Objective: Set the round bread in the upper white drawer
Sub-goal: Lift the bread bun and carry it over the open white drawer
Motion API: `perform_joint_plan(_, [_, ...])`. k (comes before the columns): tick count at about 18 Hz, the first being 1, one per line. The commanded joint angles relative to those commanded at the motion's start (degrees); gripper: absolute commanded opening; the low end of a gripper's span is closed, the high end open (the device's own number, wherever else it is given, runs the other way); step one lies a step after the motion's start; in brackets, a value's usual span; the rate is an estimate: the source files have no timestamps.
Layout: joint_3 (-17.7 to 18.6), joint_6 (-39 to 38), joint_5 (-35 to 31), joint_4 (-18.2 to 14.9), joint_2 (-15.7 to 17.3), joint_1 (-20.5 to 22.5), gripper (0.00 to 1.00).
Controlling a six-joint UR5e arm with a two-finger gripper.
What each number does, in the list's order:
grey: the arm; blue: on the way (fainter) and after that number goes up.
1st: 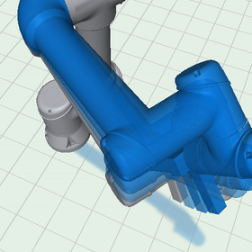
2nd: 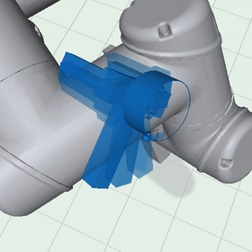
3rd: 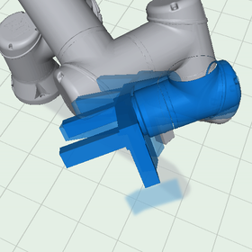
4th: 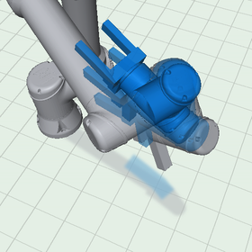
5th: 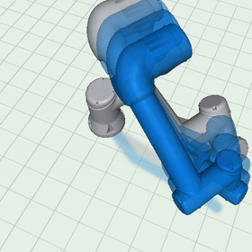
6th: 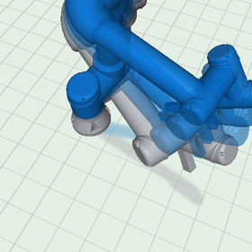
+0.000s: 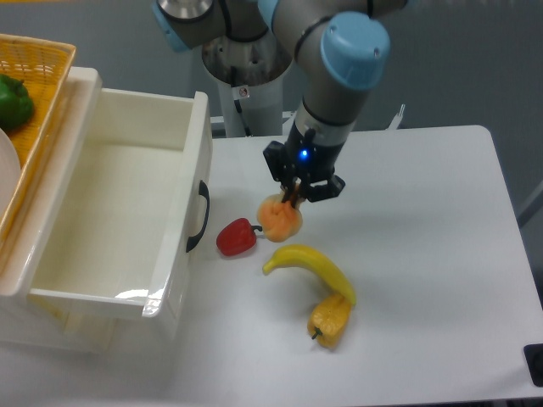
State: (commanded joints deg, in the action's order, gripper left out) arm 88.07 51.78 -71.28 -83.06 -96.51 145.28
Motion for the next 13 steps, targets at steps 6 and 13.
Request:
perform_joint_plan(6, [0.17, -4.49, 3.95, -0.26, 3.08, -0.62, 0.14])
perform_joint_plan(13, [0.61, -7.57, 7.82, -0.53, 6.42, -1.58, 0.14])
